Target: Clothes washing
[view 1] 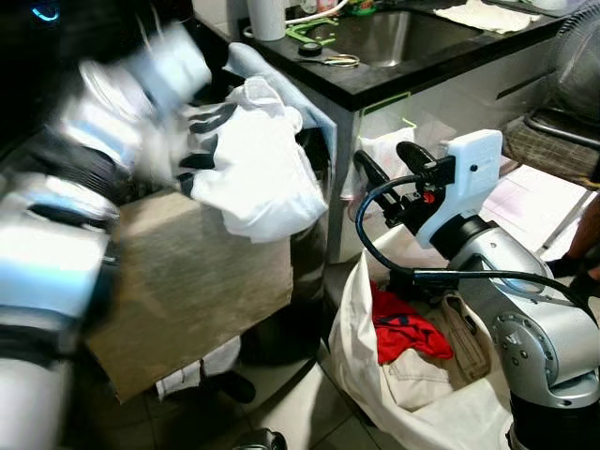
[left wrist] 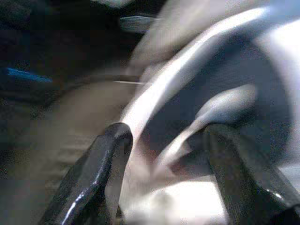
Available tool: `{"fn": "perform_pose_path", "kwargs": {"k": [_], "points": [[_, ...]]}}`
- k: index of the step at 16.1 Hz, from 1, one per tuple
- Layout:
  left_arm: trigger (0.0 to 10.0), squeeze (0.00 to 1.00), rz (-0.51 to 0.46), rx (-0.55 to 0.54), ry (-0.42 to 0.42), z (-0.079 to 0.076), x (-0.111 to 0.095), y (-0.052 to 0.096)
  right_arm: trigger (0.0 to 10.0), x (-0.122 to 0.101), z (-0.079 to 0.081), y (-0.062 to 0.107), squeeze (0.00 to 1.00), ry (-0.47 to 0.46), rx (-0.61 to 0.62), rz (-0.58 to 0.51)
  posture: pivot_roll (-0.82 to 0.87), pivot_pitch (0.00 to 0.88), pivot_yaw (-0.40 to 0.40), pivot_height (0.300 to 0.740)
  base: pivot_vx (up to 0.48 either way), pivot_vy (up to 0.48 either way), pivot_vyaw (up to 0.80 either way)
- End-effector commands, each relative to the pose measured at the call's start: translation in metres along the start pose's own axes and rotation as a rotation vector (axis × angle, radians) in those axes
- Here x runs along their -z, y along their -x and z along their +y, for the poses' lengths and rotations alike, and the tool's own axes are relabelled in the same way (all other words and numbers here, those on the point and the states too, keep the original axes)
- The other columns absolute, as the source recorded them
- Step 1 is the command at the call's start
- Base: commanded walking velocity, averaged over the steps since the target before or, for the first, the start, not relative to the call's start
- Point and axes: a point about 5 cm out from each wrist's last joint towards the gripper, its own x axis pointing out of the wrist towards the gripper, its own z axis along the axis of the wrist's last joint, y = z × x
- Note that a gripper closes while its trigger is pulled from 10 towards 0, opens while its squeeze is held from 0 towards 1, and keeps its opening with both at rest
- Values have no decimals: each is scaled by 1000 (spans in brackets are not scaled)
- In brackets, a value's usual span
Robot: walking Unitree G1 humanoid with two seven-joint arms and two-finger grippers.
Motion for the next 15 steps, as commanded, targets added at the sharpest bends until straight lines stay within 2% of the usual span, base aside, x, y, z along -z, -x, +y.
{"fn": "perform_pose_path", "kwargs": {"k": [1,2,3,4,5,6,7,8,9,10,11,12,13,14,15], "points": [[10000,0,-108,27,117,7,-21,9,10000,-2,3,-1,0,-2,-18,-3,-70,0,76,740,0,0,0],[10000,0,-158,-42,145,14,-26,11,10000,-3,4,0,0,-6,-25,-11,-71,0,77,740,0,0,0],[10000,0,-175,-64,138,16,-27,13,10000,-4,4,1,0,-9,-35,-14,-72,0,77,740,0,0,0],[10000,0,-287,34,214,18,-38,20,10000,-5,14,6,0,-2,-152,-4,-73,0,77,740,0,0,0],[10000,0,-327,80,240,17,-43,23,10000,-4,16,7,0,9,-182,2,-73,0,77,740,0,0,0],[10000,0,-503,221,391,20,-65,39,10000,-4,20,10,0,17,-222,8,-72,0,73,740,0,0,0],[10000,0,-637,116,511,36,-80,52,10000,-8,17,8,0,24,-189,-20,-73,0,73,740,0,0,0],[10000,0,-636,-63,450,48,-81,57,10000,-12,10,5,0,21,-132,-48,-70,0,71,740,0,0,0],[10000,0,-576,-259,164,54,-75,60,10000,-18,0,1,0,19,-49,-91,-68,0,73,740,0,0,0],[10000,0,-563,-306,74,55,-75,61,10000,-20,-3,1,0,18,-24,-106,-68,0,73,740,0,0,0],[10000,0,-629,-238,39,47,-74,66,10000,-24,-14,0,0,35,87,-133,-73,0,77,740,0,0,0],[10000,0,-675,-140,25,37,-73,70,10000,-23,-20,1,0,86,141,-122,-72,0,76,740,0,0,0],[10000,0,-754,45,-14,18,-68,78,10000,-17,-28,1,0,100,200,-84,-72,0,77,740,0,0,0],[10000,0,-823,262,-26,-5,-58,90,10000,-11,-29,2,0,85,192,-47,-72,0,77,740,0,0,0],[10000,0,-828,425,-10,-23,-45,100,10000,-3,-27,5,0,90,152,5,-72,0,71,740,0,0,0]]}}
